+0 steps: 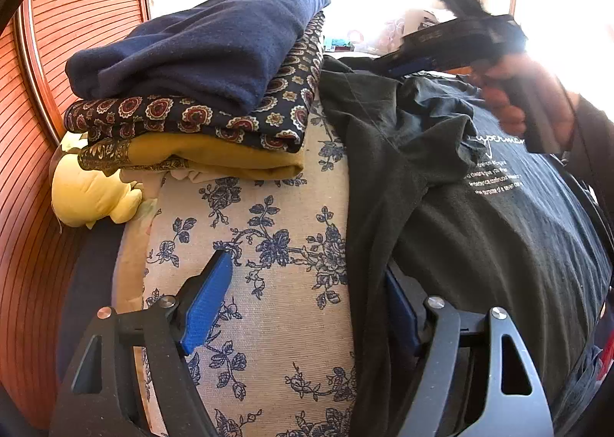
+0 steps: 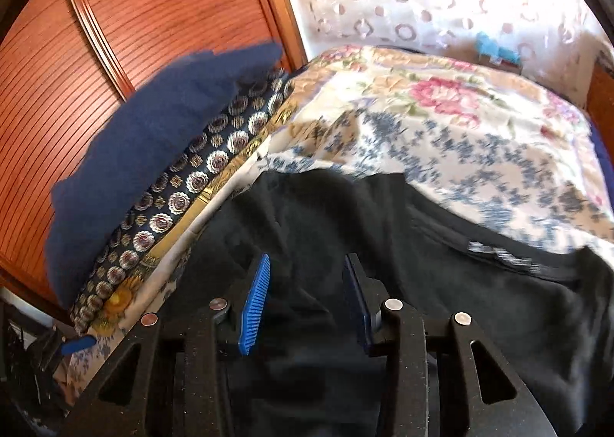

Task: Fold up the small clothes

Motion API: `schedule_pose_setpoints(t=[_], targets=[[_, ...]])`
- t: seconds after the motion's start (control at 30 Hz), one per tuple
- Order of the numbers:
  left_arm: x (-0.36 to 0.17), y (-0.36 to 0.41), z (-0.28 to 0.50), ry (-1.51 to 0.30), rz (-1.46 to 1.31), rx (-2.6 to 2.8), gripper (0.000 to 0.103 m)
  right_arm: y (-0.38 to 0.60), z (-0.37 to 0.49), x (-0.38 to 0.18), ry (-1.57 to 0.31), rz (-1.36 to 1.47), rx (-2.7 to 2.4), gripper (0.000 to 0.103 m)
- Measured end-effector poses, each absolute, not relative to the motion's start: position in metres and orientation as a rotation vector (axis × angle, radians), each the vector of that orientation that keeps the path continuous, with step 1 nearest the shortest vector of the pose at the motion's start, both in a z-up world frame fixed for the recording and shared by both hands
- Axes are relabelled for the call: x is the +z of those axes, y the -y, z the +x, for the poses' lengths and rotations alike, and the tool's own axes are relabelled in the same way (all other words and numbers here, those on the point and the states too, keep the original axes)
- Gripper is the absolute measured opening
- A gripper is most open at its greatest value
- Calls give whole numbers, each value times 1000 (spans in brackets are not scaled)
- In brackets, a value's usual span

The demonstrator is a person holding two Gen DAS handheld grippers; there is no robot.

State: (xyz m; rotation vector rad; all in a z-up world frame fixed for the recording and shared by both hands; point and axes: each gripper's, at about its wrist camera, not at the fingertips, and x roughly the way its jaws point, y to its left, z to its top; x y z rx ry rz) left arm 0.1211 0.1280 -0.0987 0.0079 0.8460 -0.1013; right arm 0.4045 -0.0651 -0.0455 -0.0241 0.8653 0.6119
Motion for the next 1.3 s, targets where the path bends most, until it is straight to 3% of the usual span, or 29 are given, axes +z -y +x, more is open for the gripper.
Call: schedule_pose_setpoints(t=[0.23, 0.3, 0.33, 0.37, 0.4, 0.53, 0.67, 0.7, 0.77, 0.8, 0.97, 1.3], targets=[[-99, -127, 122, -848, 10, -107, 76, 39, 414, -55, -859, -75, 648, 33], [-99, -127, 122, -848, 10, -107, 76, 32, 417, -56, -861, -94, 645, 28], [-99, -127, 122, -848, 10, -107, 76, 29, 416, -55, -859, -115, 637, 21], [-99, -127, 122, -848, 10, -107, 76, 25, 417, -55, -861, -136, 641, 7], [-100, -127, 122, -848, 10, -107, 76, 22, 419, -53, -860, -155, 648, 3], [-100, -127, 122, -848, 10, -107, 76, 18, 411, -26, -693, -170, 619, 2], [-101, -128, 122, -847, 10, -106, 76, 22, 404, -2, -595, -119, 519, 3], [-101, -128, 122, -848, 10, -106, 76, 21, 407, -3, -624, -128, 502, 8], [-101, -128, 122, -848, 10, -106, 76, 22, 410, -7, -672, -135, 495, 33], [-101, -127, 122, -848, 10, -106, 76, 24, 409, -8, -678, -146, 479, 37], [-101, -127, 122, -847, 9, -106, 76, 46, 369, -7, -700, -175, 496, 41], [-101, -127, 122, -847, 11, -103, 77, 97, 266, -57, -818, -159, 583, 41]])
